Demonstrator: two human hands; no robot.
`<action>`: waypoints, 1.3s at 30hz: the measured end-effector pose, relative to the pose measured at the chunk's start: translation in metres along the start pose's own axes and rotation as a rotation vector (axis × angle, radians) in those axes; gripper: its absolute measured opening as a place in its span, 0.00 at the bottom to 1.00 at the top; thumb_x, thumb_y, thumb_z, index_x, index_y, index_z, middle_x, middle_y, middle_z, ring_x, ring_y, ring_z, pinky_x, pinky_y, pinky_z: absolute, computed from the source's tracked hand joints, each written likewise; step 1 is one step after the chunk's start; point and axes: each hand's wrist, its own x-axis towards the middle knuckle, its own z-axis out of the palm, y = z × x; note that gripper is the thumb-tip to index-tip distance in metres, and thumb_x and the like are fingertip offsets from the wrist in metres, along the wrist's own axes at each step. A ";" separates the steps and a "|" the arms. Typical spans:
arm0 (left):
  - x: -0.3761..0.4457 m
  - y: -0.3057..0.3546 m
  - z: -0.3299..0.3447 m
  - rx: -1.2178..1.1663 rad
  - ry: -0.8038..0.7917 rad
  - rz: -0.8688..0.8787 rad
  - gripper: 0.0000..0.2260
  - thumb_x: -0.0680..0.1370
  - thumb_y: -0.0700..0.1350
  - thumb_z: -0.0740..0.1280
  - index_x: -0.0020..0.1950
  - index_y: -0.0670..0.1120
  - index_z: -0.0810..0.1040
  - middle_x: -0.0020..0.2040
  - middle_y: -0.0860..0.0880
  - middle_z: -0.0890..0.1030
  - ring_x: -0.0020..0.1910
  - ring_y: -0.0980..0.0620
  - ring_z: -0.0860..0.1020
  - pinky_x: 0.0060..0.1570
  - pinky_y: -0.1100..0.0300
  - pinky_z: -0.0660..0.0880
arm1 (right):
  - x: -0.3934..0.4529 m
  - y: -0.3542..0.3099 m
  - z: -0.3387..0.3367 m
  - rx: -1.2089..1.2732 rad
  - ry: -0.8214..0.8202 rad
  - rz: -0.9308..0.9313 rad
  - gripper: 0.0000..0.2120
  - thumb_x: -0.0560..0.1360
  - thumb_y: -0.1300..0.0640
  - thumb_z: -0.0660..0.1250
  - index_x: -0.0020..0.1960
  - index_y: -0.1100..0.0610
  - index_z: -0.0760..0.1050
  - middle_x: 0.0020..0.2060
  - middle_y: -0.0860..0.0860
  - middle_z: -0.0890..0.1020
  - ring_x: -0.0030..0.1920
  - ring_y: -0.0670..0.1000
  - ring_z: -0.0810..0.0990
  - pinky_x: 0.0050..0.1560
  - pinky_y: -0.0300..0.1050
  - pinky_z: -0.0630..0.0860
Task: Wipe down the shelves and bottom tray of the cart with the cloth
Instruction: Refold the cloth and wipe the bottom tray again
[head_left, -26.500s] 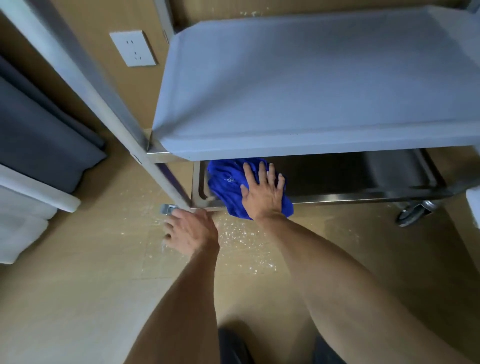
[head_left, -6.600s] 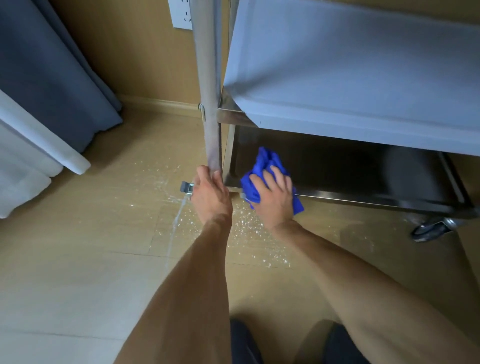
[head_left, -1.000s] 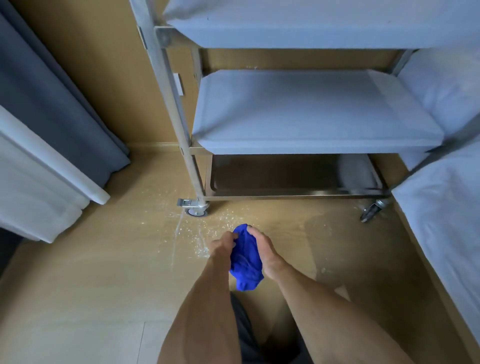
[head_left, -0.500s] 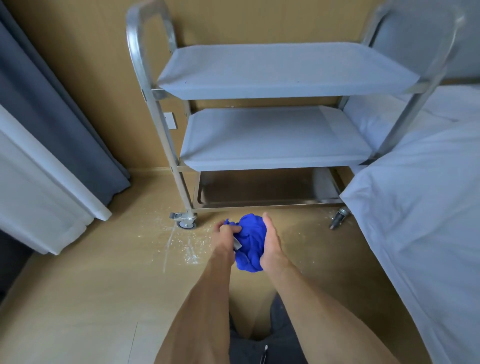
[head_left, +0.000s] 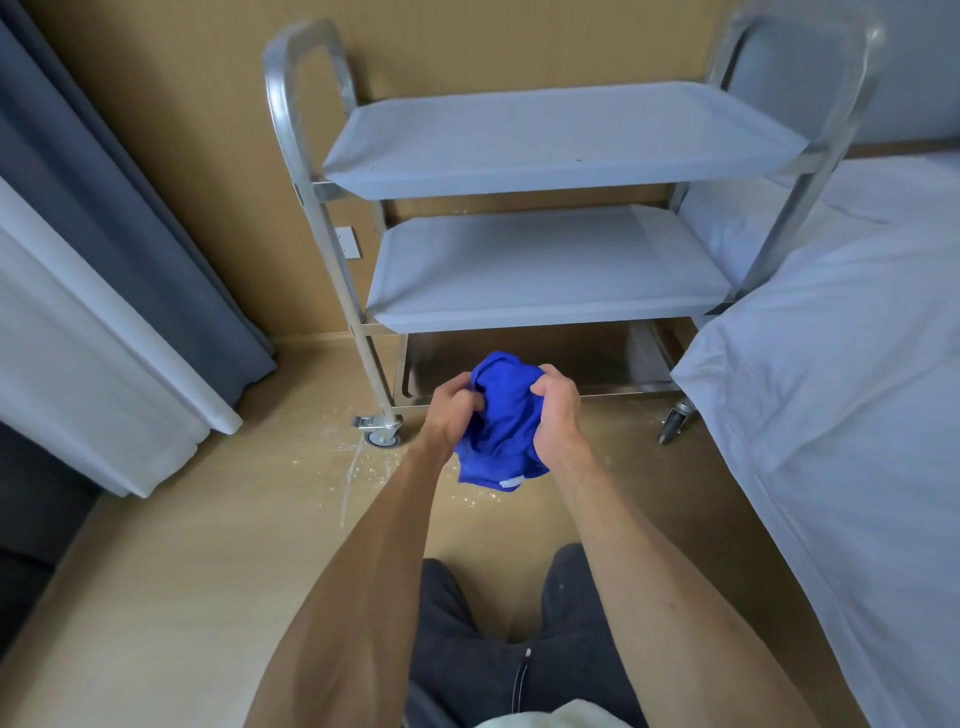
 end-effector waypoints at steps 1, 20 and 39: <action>0.000 0.004 0.000 -0.009 -0.002 0.028 0.12 0.70 0.30 0.59 0.35 0.46 0.73 0.31 0.52 0.71 0.34 0.52 0.67 0.35 0.60 0.65 | 0.000 -0.003 0.002 0.005 -0.001 -0.002 0.04 0.61 0.60 0.58 0.35 0.54 0.64 0.37 0.53 0.70 0.38 0.54 0.66 0.42 0.47 0.64; 0.011 0.050 0.012 0.356 0.579 0.400 0.08 0.80 0.41 0.56 0.44 0.40 0.69 0.34 0.49 0.72 0.33 0.51 0.69 0.33 0.55 0.64 | 0.006 -0.025 0.009 -0.458 -0.198 -0.134 0.09 0.73 0.58 0.61 0.34 0.55 0.70 0.31 0.49 0.73 0.34 0.51 0.67 0.38 0.47 0.64; 0.012 0.152 0.019 0.001 0.293 0.628 0.12 0.75 0.41 0.64 0.34 0.40 0.66 0.30 0.48 0.66 0.31 0.54 0.63 0.30 0.64 0.61 | 0.003 -0.074 0.013 -0.963 -0.143 -0.393 0.18 0.68 0.42 0.73 0.50 0.53 0.76 0.47 0.48 0.83 0.48 0.52 0.82 0.52 0.53 0.80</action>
